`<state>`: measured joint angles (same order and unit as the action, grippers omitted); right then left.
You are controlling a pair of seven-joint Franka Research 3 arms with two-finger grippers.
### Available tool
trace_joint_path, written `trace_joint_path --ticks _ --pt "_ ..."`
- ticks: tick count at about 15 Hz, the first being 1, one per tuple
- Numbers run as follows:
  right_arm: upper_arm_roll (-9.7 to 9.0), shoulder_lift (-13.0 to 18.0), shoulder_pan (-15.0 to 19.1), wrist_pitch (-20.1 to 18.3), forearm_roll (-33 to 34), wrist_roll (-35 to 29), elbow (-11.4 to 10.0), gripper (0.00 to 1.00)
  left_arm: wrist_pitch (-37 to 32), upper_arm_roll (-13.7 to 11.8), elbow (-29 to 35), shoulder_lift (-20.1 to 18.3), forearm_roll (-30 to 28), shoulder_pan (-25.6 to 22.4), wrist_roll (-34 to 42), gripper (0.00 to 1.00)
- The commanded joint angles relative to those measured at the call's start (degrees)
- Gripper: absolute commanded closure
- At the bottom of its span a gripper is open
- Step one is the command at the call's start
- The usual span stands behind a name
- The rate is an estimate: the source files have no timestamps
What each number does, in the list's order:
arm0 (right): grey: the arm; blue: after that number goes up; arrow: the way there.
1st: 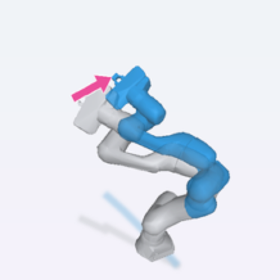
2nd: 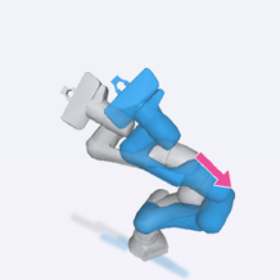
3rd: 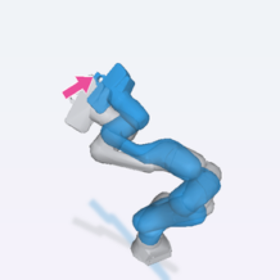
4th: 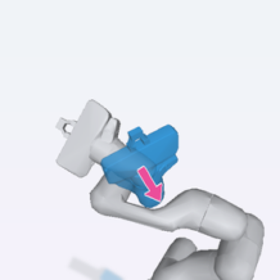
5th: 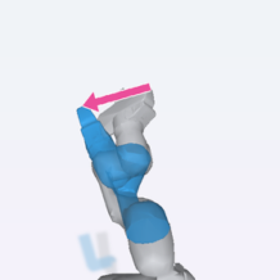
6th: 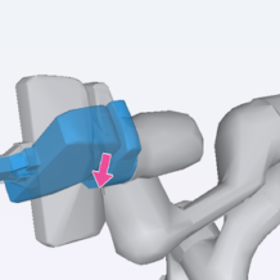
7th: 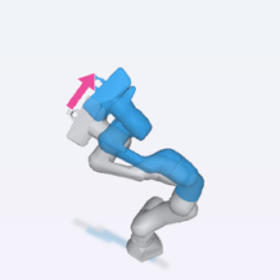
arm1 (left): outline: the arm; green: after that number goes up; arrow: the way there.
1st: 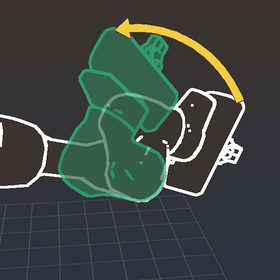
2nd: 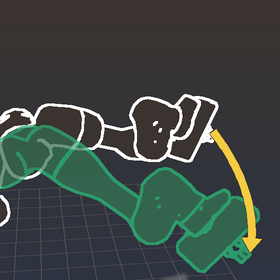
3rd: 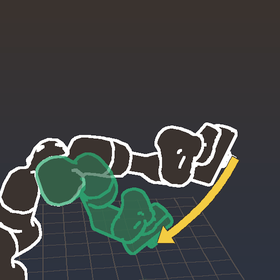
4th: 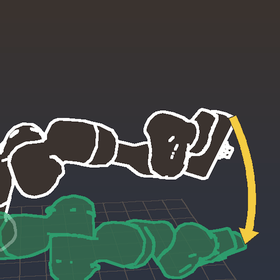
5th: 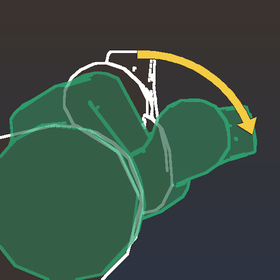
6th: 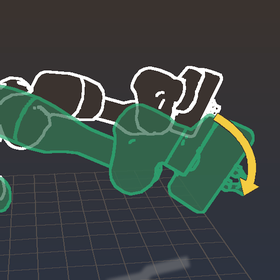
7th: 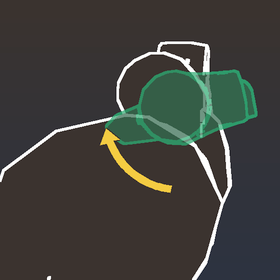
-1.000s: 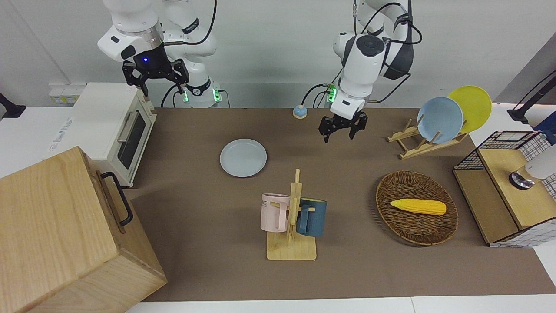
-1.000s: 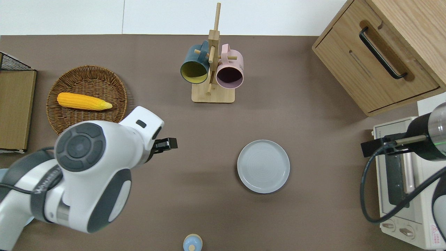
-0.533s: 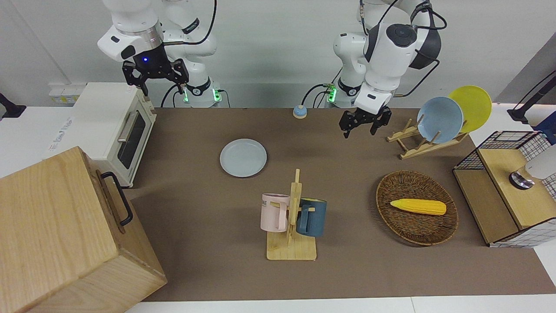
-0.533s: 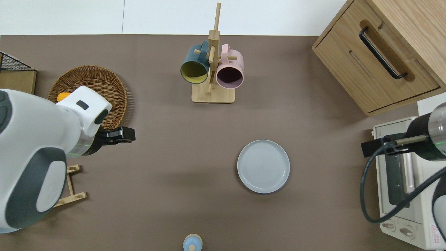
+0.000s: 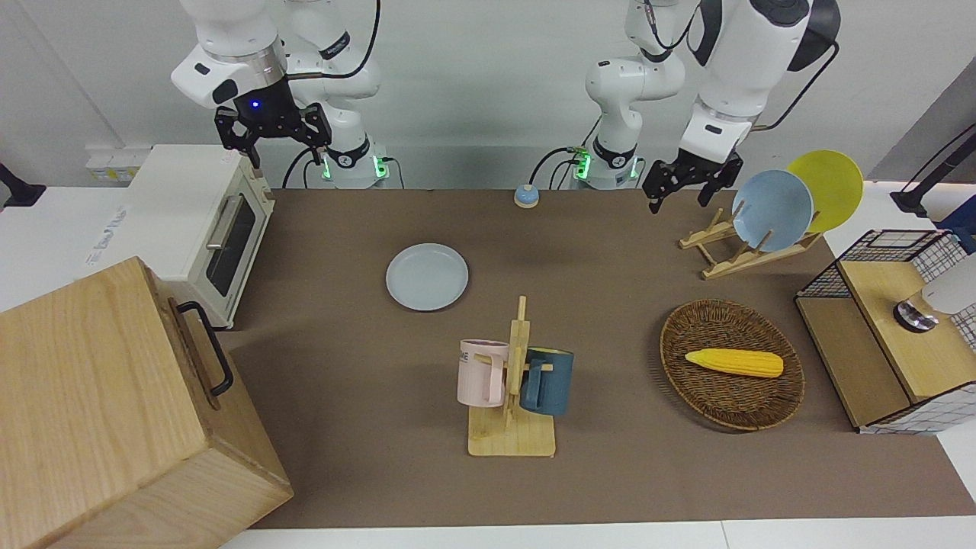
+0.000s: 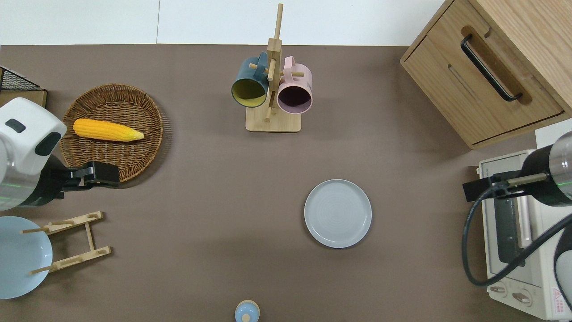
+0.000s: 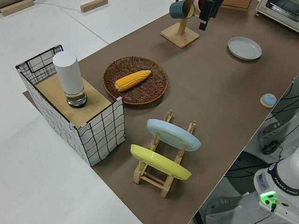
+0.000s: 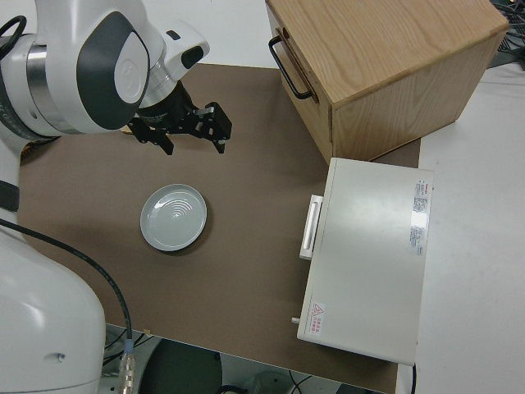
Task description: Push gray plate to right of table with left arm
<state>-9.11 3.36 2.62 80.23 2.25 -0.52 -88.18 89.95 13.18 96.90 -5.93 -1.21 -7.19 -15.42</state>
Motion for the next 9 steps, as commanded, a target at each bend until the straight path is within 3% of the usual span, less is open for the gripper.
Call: trace_joint_path --ticks 1,9 --pt "-0.30 0.60 0.46 -0.68 0.03 0.43 -0.23 0.005 -4.78 -0.96 -3.12 0.48 1.12 -0.54 0.66 0.00" --pt "-0.30 0.60 0.46 -0.68 0.03 0.43 -0.23 0.005 -4.43 -1.23 -3.04 0.21 1.12 -0.46 0.04 0.00"
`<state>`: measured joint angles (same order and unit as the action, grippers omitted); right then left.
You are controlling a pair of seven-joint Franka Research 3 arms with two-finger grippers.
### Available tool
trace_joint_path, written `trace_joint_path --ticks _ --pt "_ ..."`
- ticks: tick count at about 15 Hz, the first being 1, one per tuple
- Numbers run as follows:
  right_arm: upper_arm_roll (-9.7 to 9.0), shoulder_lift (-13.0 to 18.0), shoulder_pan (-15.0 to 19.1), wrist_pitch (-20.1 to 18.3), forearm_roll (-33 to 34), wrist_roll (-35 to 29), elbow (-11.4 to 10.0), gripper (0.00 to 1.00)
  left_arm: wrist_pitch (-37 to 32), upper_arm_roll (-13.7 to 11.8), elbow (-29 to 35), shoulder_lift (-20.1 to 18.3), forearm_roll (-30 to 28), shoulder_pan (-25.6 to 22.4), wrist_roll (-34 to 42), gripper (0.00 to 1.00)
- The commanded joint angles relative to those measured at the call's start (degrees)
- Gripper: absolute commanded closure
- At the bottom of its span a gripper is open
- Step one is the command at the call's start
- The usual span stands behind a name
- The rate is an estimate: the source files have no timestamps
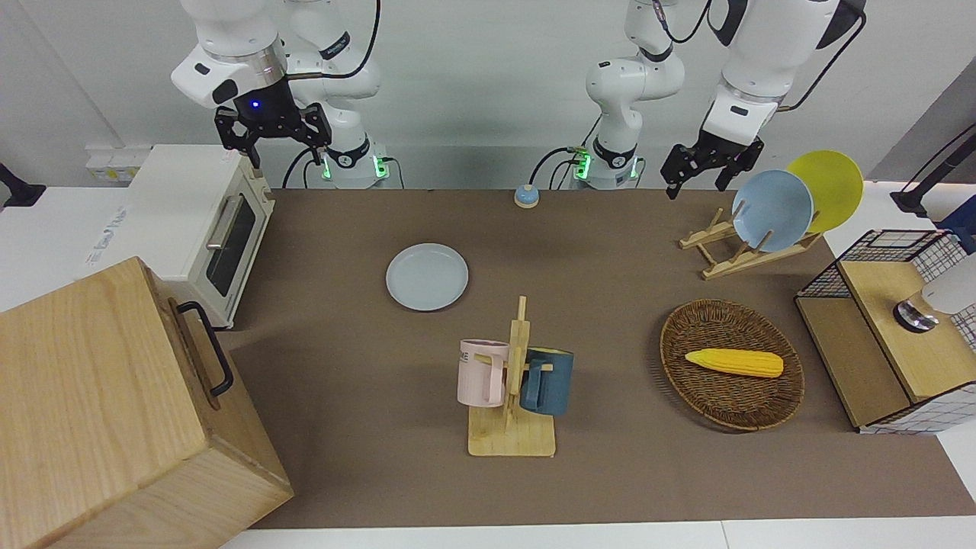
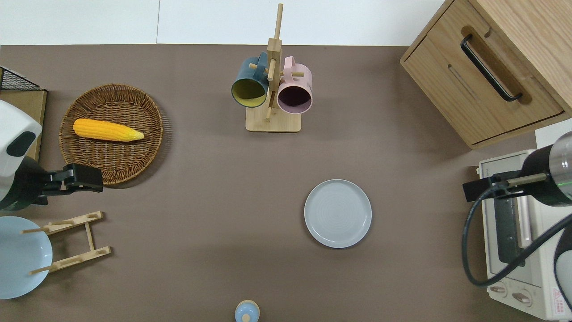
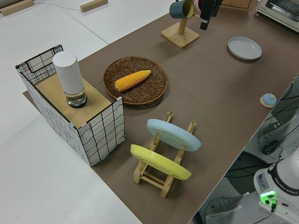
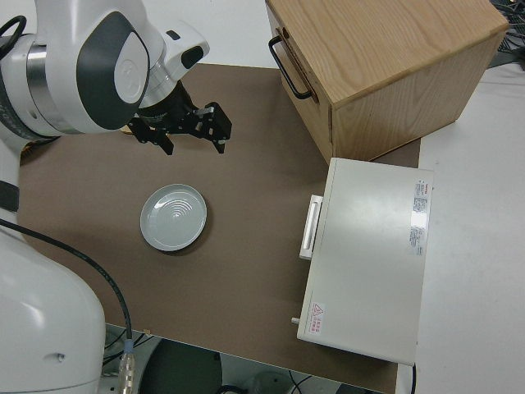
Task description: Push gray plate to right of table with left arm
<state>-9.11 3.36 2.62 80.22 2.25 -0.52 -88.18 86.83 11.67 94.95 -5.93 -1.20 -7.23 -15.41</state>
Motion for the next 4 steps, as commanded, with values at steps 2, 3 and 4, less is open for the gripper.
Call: trace_joint_path --ticks 2,3,4 --pt "-0.30 0.60 0.46 -0.68 0.03 0.43 -0.23 0.005 -1.31 0.28 -1.08 0.21 1.11 -0.42 0.03 0.00" --pt "-0.30 0.60 0.46 -0.68 -0.05 0.43 -0.23 0.005 -1.22 0.28 -1.08 0.21 1.11 -0.42 0.12 0.00" --pt "-0.30 0.60 0.46 -0.68 0.03 0.43 -0.23 0.005 -1.14 0.28 -1.08 0.21 1.11 -0.42 -0.05 0.00"
